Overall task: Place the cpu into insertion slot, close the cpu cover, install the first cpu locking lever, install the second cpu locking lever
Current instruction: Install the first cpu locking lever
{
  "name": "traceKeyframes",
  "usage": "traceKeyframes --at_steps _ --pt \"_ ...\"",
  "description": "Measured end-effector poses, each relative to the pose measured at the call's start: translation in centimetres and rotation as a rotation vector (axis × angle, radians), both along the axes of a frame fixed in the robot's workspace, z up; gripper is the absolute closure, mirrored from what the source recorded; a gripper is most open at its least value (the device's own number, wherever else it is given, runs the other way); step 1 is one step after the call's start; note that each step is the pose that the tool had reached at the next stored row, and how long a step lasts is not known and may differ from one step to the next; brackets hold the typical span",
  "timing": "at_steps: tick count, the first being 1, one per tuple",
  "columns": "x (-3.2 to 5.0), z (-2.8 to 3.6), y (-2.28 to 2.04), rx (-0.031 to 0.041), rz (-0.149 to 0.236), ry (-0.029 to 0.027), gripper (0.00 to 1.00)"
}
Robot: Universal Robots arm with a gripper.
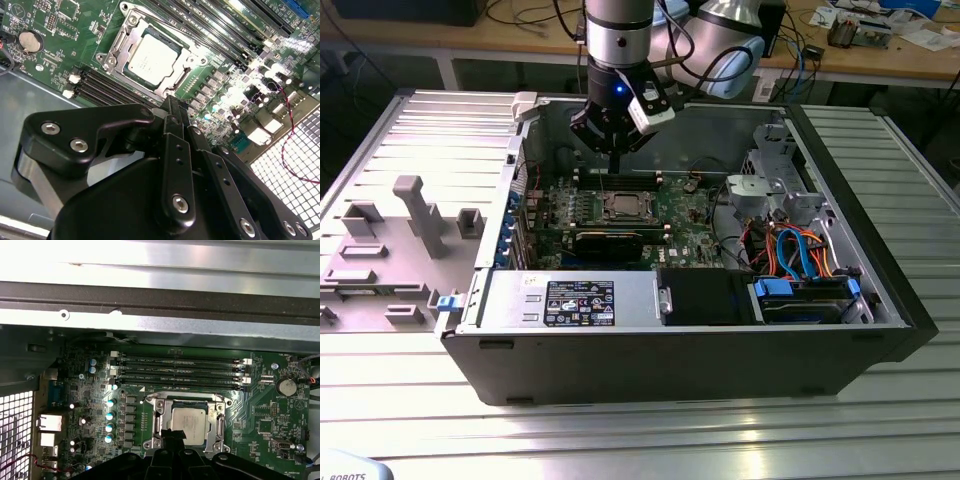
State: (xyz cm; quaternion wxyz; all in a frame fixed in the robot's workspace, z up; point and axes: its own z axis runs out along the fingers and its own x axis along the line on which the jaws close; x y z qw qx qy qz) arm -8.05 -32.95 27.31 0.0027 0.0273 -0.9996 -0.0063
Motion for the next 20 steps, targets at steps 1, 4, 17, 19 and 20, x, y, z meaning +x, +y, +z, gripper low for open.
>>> traceKeyframes --at_steps 1,4,17,19,20 --pt "0.0 0.0 0.0 0.0001 0.0 0.0 0.89" --pt "0.0 0.0 0.0 0.0 0.0 0.0 0.89" --pt "-0.02 0.0 0.0 0.0 0.095 0.0 0.89" --pt "-0.02 0.0 0.0 0.0 0.095 0.0001 0.89" --pt "-0.02 0.0 0.0 0.0 0.095 0.0 0.89"
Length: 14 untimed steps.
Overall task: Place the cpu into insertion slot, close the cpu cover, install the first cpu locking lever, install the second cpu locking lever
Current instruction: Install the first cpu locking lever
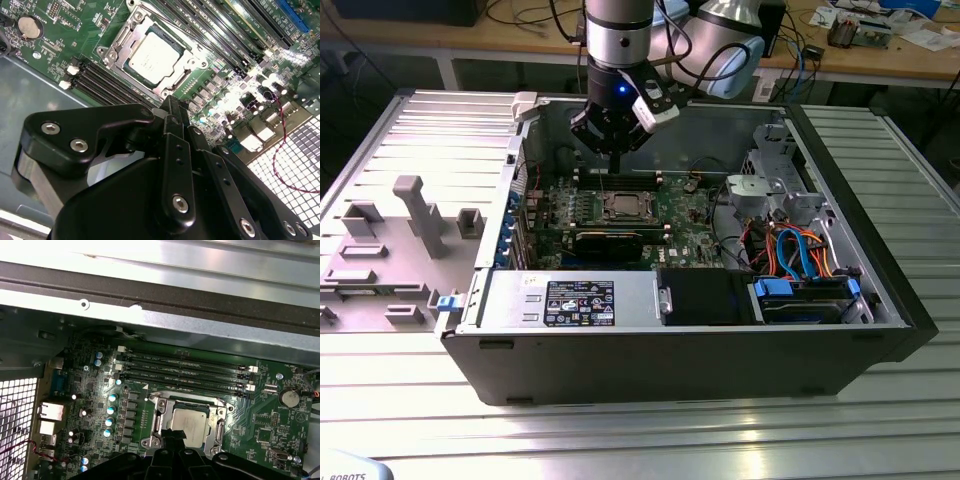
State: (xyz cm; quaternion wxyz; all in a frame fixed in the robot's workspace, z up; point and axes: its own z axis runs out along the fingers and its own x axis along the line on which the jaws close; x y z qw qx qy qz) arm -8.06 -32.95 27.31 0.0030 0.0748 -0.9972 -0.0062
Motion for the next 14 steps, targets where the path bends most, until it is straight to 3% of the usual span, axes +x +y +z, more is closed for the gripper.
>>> traceKeyframes --at_steps 8,14 --pt "0.0 0.0 0.0 0.0 0.005 -0.0001 0.89" --pt "-0.6 0.0 0.0 0.0001 0.012 0.0 0.89"
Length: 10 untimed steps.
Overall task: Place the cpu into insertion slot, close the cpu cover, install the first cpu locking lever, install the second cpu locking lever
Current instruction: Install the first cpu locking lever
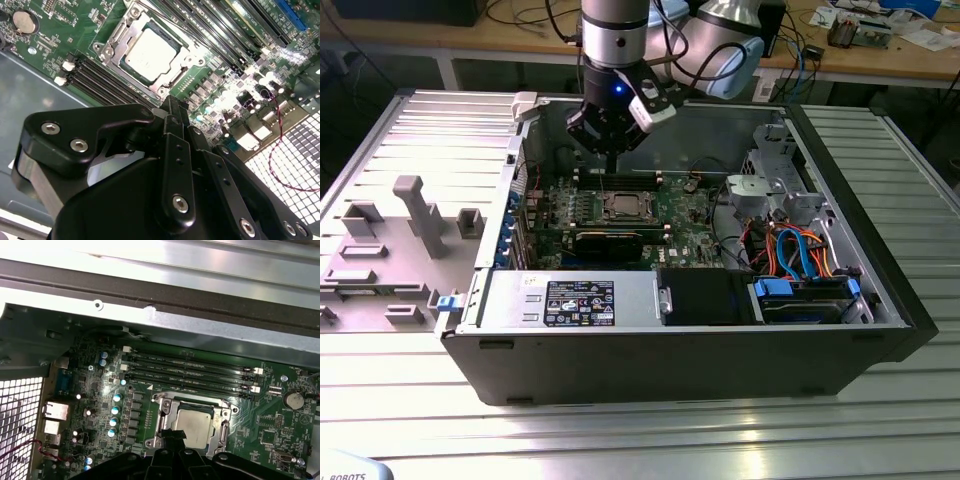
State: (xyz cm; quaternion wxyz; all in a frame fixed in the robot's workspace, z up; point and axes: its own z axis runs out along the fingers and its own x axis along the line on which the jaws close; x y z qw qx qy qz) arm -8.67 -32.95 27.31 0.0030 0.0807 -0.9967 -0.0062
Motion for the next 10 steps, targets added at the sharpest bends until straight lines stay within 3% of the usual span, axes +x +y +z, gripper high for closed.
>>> traceKeyframes --at_steps 10 --pt "-0.21 0.0 0.0 0.0 0.001 0.0 0.89"
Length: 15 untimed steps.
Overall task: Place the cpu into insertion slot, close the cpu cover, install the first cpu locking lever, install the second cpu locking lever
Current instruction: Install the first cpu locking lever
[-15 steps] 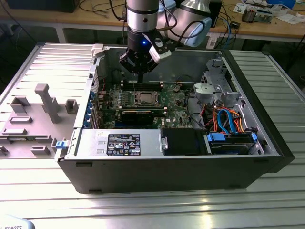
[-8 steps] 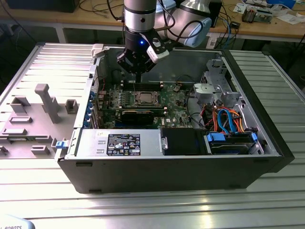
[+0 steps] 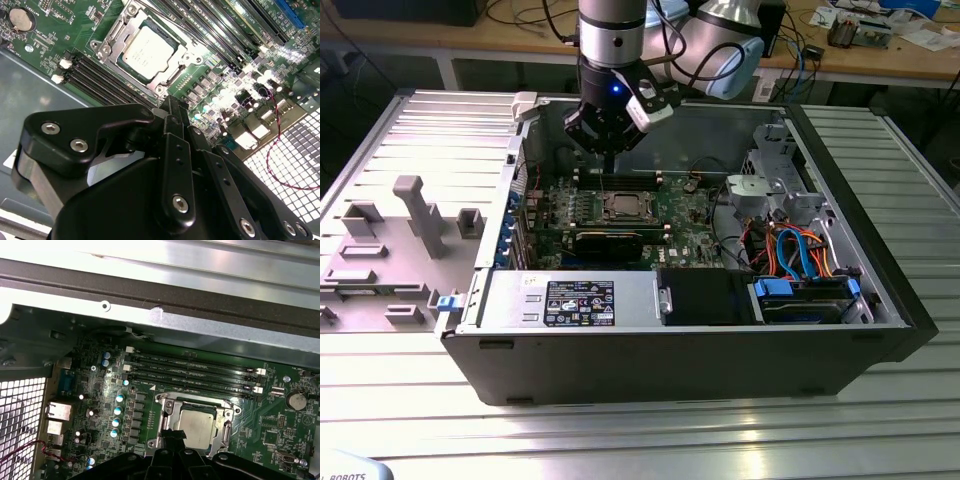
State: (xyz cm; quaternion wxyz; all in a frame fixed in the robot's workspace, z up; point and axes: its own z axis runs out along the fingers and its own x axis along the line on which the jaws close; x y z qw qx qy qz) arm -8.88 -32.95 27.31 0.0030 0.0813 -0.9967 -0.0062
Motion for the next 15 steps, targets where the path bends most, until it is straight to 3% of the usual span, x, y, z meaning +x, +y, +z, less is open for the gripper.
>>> traceKeyframes --at_steps 8,15 --pt "-0.29 -0.01 0.0 0.0001 0.0 -0.0001 0.89" --pt "-1.74 -0.04 0.0 0.0009 0.001 0.0 0.89"
